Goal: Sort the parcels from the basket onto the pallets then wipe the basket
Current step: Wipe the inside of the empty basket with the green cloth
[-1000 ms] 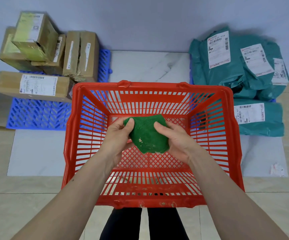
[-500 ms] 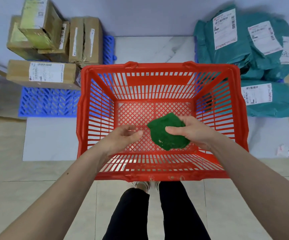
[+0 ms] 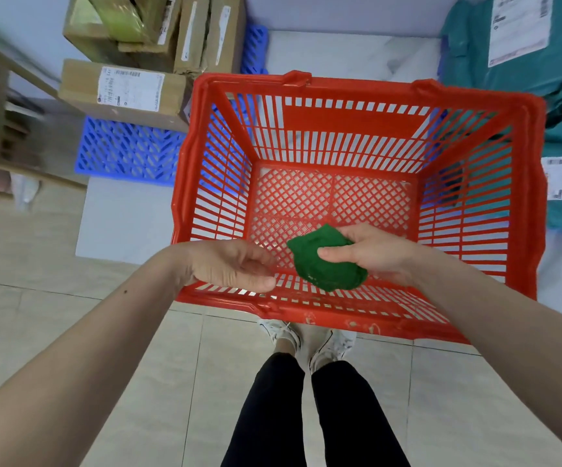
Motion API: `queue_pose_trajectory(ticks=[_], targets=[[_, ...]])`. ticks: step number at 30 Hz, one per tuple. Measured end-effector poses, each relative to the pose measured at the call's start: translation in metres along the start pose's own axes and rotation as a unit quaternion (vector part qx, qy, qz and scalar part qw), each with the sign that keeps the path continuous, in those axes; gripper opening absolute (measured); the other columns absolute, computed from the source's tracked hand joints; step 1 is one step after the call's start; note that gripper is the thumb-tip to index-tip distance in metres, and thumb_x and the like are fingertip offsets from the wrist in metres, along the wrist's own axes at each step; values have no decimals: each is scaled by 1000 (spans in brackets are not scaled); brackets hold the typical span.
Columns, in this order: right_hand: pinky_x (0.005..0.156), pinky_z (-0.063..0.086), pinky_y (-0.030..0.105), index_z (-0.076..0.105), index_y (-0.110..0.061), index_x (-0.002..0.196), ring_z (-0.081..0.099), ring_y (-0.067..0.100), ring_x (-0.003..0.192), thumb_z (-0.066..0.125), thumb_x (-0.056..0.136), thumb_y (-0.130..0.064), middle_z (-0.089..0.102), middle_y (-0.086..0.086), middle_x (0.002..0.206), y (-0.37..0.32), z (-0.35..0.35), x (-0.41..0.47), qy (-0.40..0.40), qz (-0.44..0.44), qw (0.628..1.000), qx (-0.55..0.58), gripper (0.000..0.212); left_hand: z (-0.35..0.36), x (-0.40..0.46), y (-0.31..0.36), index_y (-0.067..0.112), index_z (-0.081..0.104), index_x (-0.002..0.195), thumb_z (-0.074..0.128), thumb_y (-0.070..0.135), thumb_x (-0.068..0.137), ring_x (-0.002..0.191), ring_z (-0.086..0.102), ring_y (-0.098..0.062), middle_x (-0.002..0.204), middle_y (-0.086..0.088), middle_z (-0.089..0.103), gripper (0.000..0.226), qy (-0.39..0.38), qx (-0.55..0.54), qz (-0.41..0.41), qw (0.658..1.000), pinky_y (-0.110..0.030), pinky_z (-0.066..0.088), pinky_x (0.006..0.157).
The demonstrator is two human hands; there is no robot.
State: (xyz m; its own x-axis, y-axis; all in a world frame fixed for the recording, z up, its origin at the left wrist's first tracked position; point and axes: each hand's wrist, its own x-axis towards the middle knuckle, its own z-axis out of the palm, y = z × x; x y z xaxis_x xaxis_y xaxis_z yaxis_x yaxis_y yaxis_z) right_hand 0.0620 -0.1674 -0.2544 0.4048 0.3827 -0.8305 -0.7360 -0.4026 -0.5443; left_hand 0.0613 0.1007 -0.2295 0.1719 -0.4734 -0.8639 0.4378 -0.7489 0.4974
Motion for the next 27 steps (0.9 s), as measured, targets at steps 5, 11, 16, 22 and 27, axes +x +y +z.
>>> queue_pose_trajectory(ticks=[5, 11, 16, 22, 27], targets=[[101, 52, 45, 65, -13, 121, 70, 23, 106, 69, 91, -24, 74, 6, 112, 7, 1, 8, -15, 12, 1000, -5, 32, -1, 18, 0, 26, 31, 152, 52, 74, 74, 141, 36, -12, 155, 7, 36, 94, 31, 82, -65, 994, -32, 29, 116], [99, 53, 46, 64, -21, 124, 70, 23, 107, 71, 88, -36, 73, 3, 116, 8, -7, 15, -46, 9, 998, -50, 40, -18, 87, 10, 22, -2, 158, 26, 60, 96, 152, 3, -28, 165, -6, 1, 78, 93, 280, -70, 953, -49, 14, 122], [99, 53, 46, 68, -27, 117, 71, 20, 105, 72, 87, -37, 74, -2, 111, 0, -14, 14, -104, -17, 989, -107, 32, -38, 131, 0, 29, -17, 154, 17, 71, 85, 149, -16, -31, 162, -4, -21, 88, 105, 391, -78, 911, -60, 6, 119], [92, 52, 29, 62, -22, 122, 69, 10, 104, 66, 93, -23, 73, -7, 111, -6, -4, 18, -179, -13, 976, -121, 30, -31, 147, -5, 37, -16, 152, -1, 82, 68, 147, -24, -28, 161, 3, -26, 96, 83, 361, -82, 925, -60, -4, 119], [100, 50, 35, 58, -31, 129, 64, 17, 114, 60, 98, -18, 68, -4, 120, -9, 20, 26, -230, -17, 962, -146, 33, -32, 149, -7, 34, -10, 155, 1, 88, 62, 147, -25, -24, 162, 5, -22, 108, 95, 283, -71, 952, -59, -5, 119]])
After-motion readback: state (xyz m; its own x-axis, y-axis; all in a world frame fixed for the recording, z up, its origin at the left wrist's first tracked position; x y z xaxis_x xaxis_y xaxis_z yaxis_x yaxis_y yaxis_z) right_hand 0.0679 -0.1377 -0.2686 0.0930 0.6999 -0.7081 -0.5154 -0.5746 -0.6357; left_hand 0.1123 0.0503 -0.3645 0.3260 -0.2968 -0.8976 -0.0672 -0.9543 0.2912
